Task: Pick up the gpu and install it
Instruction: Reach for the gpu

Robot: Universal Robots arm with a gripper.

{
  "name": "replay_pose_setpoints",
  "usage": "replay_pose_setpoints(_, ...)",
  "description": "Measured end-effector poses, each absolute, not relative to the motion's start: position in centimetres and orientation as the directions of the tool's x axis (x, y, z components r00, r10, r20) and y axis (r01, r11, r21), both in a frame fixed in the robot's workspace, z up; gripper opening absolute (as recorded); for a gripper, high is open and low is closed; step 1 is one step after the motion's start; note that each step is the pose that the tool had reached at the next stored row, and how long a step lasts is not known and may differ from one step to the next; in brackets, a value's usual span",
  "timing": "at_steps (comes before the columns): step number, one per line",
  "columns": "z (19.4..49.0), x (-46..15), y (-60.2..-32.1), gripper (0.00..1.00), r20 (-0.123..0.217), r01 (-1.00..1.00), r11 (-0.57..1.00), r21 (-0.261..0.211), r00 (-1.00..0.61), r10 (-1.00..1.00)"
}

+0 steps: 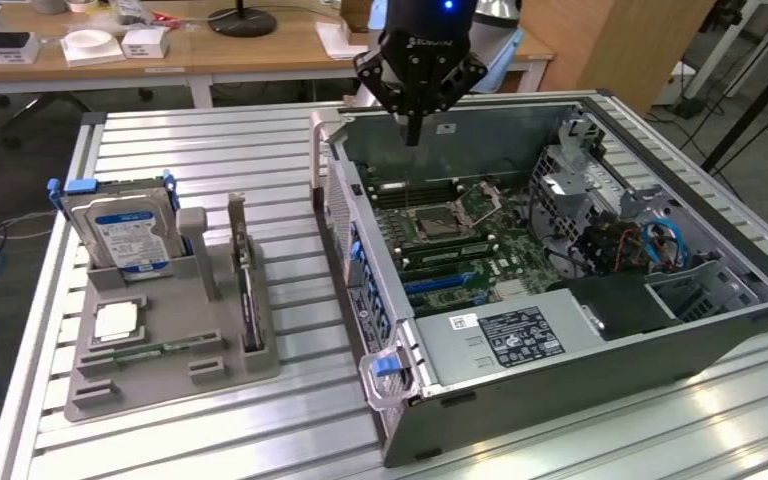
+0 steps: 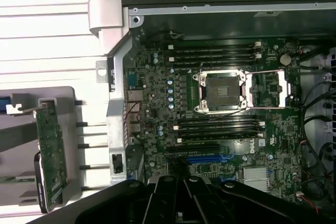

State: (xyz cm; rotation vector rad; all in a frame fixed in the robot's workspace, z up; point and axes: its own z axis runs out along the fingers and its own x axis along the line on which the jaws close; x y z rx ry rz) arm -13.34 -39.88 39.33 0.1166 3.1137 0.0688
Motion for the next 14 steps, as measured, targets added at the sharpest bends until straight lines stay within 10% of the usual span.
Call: replay_pose_setpoints(14, 39.3, -15.4, -39.9, 0.11, -0.023, 0.074, 0.996, 0.045, -0.997, 0.075)
